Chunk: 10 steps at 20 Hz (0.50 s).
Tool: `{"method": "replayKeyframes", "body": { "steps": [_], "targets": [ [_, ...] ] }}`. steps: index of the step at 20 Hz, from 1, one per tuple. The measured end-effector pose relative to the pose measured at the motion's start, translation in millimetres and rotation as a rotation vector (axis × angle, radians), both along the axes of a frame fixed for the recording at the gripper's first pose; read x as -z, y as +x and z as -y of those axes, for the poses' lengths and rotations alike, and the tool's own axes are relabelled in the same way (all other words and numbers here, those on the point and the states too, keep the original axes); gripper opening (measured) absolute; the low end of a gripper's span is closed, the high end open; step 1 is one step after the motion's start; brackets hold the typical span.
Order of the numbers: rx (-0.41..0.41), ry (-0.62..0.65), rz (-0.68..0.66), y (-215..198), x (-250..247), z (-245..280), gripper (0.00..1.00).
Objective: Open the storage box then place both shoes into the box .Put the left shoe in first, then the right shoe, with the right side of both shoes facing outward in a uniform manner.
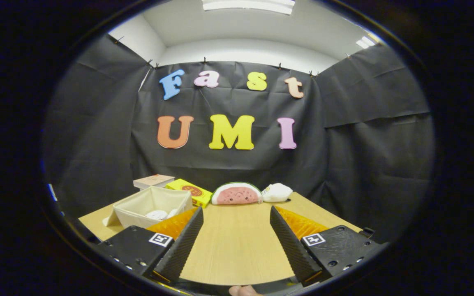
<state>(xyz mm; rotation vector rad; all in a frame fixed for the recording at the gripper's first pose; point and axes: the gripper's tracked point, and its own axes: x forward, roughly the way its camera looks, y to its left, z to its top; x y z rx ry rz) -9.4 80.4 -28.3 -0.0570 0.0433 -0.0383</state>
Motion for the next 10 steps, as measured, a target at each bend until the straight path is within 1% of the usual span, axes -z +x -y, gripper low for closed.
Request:
{"method": "replayKeyframes", "body": {
  "steps": [2, 4, 10],
  "targets": [
    [0.014, 0.001, 0.015, -10, -11, 8, 0.98],
    [0.011, 0.015, 0.012, -19, -14, 9, 0.98],
    [-0.009, 0.041, -0.013, -23, -11, 8, 0.98]
  ]
}}
